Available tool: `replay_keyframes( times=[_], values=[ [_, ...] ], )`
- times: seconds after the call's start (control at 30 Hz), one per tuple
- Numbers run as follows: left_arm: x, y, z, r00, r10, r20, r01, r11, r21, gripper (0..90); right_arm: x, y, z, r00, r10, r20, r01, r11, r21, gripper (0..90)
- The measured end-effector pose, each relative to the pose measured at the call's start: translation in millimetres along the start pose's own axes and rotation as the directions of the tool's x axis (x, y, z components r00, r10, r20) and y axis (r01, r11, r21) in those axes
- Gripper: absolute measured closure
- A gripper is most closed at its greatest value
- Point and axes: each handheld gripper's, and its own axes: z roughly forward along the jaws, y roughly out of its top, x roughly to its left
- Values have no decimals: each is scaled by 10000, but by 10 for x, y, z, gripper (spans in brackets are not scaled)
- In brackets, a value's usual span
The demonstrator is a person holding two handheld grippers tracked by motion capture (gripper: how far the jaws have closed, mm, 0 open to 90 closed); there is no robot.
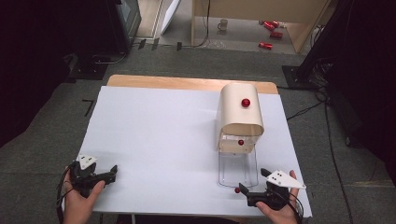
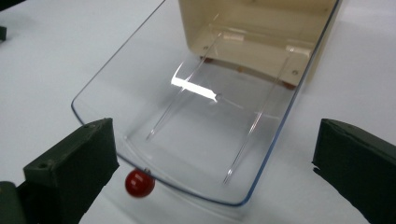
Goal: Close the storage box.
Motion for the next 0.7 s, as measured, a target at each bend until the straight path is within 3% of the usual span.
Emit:
replay_keyframes(
  times=[0.17, 0.27, 0.47, 0.7],
  values=[
    [0, 0, 0, 10000, 0, -1, 0, 10000, 0, 22, 47, -104, 32, 9986, -348, 400, 332, 9987, 395, 0],
    [0, 0, 0, 10000, 2, 0, -2, 10000, -1, 23, 48, -129, 50, 9989, -370, 304, 358, 9987, 375, 0],
    [0, 0, 0, 10000, -2, 3, 2, 10000, -5, 22, 77, -174, 141, 9980, -548, 329, 518, 9951, 842, 0],
    [0, 0, 0, 10000, 0, 1, 0, 10000, -5, 23, 122, -214, 231, 9942, -829, 683, 740, 9894, 1246, 0]
  ],
)
